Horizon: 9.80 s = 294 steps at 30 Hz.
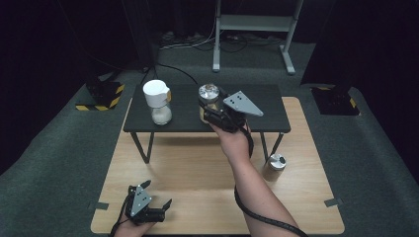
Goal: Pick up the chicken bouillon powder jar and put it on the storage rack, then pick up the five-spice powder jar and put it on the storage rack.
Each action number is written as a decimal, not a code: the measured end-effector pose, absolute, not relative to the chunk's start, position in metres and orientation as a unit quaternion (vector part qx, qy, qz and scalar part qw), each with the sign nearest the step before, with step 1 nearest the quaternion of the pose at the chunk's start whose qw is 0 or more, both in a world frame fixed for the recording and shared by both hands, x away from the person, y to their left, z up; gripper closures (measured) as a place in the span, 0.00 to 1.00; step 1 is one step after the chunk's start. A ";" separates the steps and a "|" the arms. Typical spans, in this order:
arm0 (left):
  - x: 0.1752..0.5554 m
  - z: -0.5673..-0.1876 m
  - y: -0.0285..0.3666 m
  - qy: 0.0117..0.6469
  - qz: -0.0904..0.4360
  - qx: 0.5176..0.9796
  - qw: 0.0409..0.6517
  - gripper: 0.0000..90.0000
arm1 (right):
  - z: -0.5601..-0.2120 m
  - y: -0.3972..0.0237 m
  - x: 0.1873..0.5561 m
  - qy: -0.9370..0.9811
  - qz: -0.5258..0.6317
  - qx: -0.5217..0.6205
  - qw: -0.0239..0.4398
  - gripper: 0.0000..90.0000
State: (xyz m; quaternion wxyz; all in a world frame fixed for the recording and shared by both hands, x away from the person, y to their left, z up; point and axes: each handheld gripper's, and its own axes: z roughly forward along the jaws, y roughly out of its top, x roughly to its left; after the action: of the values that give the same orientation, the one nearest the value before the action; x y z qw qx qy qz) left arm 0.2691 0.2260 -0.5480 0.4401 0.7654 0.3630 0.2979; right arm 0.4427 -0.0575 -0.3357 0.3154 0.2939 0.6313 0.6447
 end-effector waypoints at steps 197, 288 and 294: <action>0.269 -0.548 0.221 0.353 0.300 0.780 0.421 0.01 | -0.546 -0.133 0.313 0.784 0.457 0.291 0.304 0.00; 0.269 -0.549 0.221 0.348 0.297 0.780 0.426 0.01 | -0.501 -0.230 0.308 0.683 0.493 0.375 0.388 0.00; 0.268 -0.548 0.222 0.348 0.296 0.778 0.431 0.01 | -0.502 -0.234 0.313 0.680 0.487 0.381 0.394 0.00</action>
State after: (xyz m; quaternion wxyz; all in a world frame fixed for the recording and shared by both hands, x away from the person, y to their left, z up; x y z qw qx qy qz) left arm 0.2683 0.2224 -0.5484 0.4308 0.7780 0.3483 0.2961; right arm 0.3134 -0.2338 -0.5024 0.3942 0.3810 0.6797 0.4873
